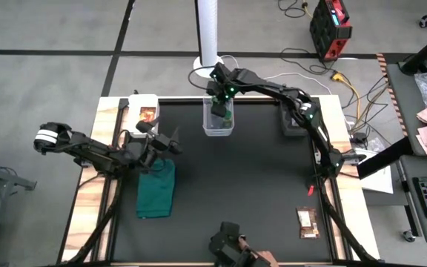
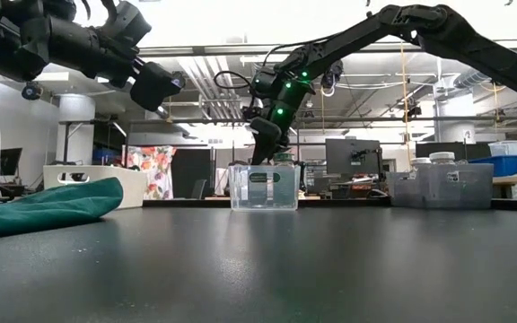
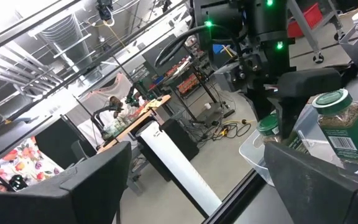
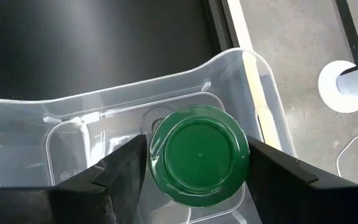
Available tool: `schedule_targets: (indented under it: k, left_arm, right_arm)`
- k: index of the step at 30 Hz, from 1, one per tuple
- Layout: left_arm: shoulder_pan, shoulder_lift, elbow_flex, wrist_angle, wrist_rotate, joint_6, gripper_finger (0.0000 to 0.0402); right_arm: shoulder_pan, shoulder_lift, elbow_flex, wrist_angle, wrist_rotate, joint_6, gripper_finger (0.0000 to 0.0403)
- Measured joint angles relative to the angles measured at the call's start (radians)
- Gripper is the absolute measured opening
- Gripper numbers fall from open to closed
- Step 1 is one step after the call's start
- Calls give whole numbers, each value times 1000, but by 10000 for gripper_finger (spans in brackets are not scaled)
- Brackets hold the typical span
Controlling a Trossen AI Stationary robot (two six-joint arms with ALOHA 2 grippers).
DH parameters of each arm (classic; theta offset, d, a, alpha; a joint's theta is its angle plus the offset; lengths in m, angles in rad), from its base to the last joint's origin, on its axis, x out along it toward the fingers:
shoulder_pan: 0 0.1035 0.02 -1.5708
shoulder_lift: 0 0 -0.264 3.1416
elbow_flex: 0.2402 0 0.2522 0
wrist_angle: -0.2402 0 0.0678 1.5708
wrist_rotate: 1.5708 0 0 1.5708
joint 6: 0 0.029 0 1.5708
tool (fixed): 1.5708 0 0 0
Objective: Sort spices by type
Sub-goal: Put the green seasoning bottle into the transparent bin, then adjust the green seasoning bottle
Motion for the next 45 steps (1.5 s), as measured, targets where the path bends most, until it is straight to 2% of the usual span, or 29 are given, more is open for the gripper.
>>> schedule_targets:
  k: [11, 28, 35, 40, 45]
  left_arm:
    - [0, 0, 0, -5, 0, 0, 351]
    - [0, 0, 0, -7, 0, 0, 351]
    - [0, 0, 0, -7, 1, 0, 351]
    - [-2, 0, 2, -7, 11, -9, 351]
    - [-16, 0, 2, -14, 173, -83, 351]
  right_arm:
    - [0, 0, 6, 21, 0, 0, 225]
    - [0, -6, 43, -18, 4, 0, 261]
    - [0, -7, 141, -148, 53, 55, 257]
    - [3, -8, 225, -311, 52, 193, 245]
    - [31, -32, 227, -462, 48, 248, 235]
